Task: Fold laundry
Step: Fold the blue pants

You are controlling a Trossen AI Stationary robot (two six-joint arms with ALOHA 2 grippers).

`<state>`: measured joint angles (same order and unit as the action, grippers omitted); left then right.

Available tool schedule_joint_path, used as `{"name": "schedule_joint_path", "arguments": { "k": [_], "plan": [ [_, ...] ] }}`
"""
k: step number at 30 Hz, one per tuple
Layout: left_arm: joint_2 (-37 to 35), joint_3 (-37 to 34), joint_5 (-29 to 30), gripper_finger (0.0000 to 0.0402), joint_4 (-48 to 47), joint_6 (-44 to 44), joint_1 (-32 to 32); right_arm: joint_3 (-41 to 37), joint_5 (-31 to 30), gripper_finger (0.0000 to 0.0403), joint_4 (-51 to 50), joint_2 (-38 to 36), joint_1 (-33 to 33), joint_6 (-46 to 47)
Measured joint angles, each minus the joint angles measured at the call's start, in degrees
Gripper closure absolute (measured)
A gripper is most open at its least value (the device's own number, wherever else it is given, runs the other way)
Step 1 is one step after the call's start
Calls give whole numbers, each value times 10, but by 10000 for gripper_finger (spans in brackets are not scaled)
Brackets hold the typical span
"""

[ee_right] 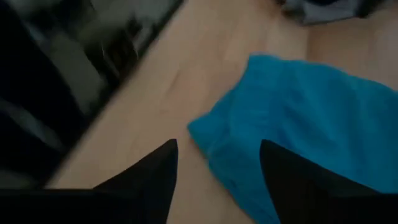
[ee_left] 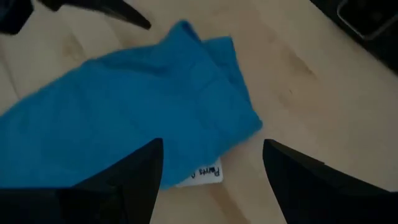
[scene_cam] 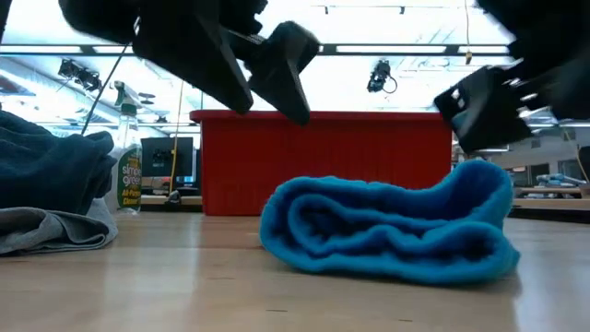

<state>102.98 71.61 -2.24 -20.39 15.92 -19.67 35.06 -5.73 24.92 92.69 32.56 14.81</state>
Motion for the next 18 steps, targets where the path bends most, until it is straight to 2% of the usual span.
{"name": "schedule_joint_path", "arguments": {
  "k": [3, 7, 9, 12, 18],
  "plan": [
    [10, 0, 0, 125, -2, 39, 2, 57, -57, 160, -113, 21, 28, -57],
    [43, -1, -1, 125, 20, 62, -2, 132, -134, 152, -220, 51, 47, -67],
    [58, 0, -2, 125, 43, 73, -12, 159, -156, 151, -230, 68, 53, -59],
    [76, 0, 0, 125, 63, 78, -28, 189, -154, 151, -234, 94, 59, -54],
    [106, 0, 70, 129, 108, 73, -51, 216, -157, 150, -228, 163, 69, 2]
  ]
}}
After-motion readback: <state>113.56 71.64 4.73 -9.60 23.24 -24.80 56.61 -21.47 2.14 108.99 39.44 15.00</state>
